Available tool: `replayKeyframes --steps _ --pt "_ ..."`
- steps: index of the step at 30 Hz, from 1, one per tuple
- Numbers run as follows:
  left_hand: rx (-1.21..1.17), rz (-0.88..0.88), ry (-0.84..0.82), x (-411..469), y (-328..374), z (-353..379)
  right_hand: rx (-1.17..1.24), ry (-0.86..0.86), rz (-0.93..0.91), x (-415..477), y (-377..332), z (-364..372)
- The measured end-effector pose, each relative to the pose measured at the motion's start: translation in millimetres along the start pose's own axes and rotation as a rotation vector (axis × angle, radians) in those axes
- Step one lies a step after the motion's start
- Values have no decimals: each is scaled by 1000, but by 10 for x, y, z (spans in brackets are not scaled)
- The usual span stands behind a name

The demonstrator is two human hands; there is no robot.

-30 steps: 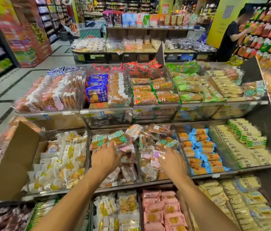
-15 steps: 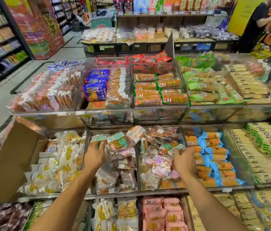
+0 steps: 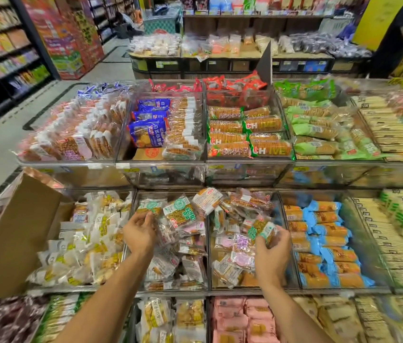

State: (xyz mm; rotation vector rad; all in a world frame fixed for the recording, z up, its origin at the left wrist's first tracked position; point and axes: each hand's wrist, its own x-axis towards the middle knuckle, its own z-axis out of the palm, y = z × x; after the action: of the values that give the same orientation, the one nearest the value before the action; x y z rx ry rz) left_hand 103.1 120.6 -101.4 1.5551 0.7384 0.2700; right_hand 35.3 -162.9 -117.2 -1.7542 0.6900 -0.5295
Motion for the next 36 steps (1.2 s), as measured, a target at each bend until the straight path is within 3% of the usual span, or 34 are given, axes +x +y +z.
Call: replayKeyframes --steps 4,10,17,22,27,32,36 --pt "-159 -89 -41 67 -84 -49 -31 -155 -81 -93 38 79" --pt "-336 -65 -23 -15 26 -142 -97 -371 -171 -68 -31 254" --pt "-362 -10 -102 -81 44 -249 -351 -419 -339 -51 -94 514" --pt "-241 -42 -198 -129 93 -232 -432 -451 -256 -19 -98 661" --pt "38 -106 -378 -301 134 -130 -436 -453 -192 -5 -105 661" --pt "301 20 -346 -445 114 26 -431 -465 -148 7 -161 648" --pt "370 -61 -370 -385 141 116 -411 -467 -108 53 -144 668"
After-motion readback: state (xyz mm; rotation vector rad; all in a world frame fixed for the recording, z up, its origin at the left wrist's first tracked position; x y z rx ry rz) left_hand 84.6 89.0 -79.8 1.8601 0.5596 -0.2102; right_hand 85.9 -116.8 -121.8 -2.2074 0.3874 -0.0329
